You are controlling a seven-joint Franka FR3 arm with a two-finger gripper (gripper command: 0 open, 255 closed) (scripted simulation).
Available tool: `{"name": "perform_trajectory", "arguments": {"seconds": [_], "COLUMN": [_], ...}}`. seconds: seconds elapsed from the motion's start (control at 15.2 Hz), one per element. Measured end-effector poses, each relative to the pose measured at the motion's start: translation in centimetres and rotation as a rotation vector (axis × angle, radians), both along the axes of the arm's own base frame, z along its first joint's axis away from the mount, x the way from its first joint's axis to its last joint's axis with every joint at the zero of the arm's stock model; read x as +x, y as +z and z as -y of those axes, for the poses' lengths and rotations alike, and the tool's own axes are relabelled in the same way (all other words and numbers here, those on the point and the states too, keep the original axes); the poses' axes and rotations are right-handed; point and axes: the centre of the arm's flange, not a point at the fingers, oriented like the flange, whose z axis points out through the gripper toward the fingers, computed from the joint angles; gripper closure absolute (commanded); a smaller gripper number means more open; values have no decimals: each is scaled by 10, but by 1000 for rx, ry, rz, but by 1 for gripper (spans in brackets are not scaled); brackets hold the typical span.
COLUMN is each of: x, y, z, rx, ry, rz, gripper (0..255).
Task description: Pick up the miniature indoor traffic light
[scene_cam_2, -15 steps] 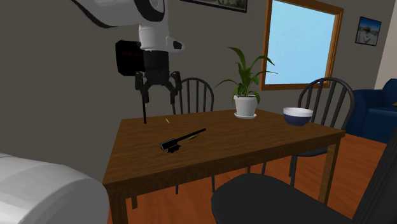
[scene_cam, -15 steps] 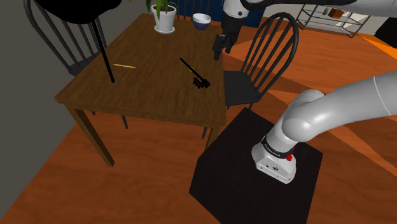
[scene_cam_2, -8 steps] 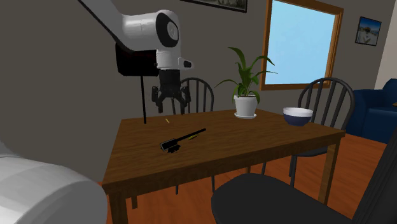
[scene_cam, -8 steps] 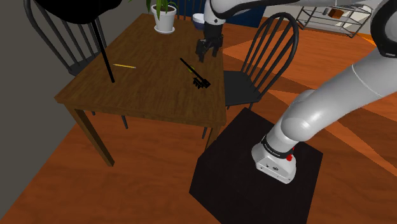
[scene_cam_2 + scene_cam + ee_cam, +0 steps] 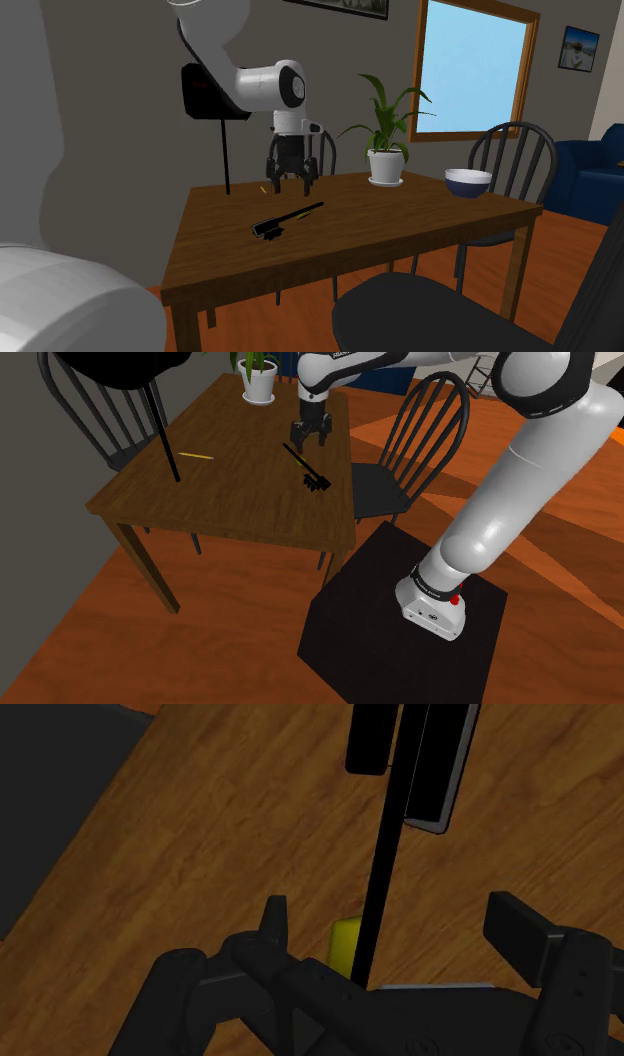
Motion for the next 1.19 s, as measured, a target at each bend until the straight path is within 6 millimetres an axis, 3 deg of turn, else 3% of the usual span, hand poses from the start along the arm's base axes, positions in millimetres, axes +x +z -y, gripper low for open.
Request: {"name": "perform_trajectory", "arguments": {"seconds": [0.26, 0.79, 0.86, 1.19], "x": [36, 43, 43, 44], "y": [-33, -77, -79, -80], "z": [11, 15, 15, 16], "rx": [-10, -12, -12, -12], "ry": [-57, -67, -67, -68], "rz": [-32, -37, -37, -34], "gripper": [0, 0, 255, 255]}}
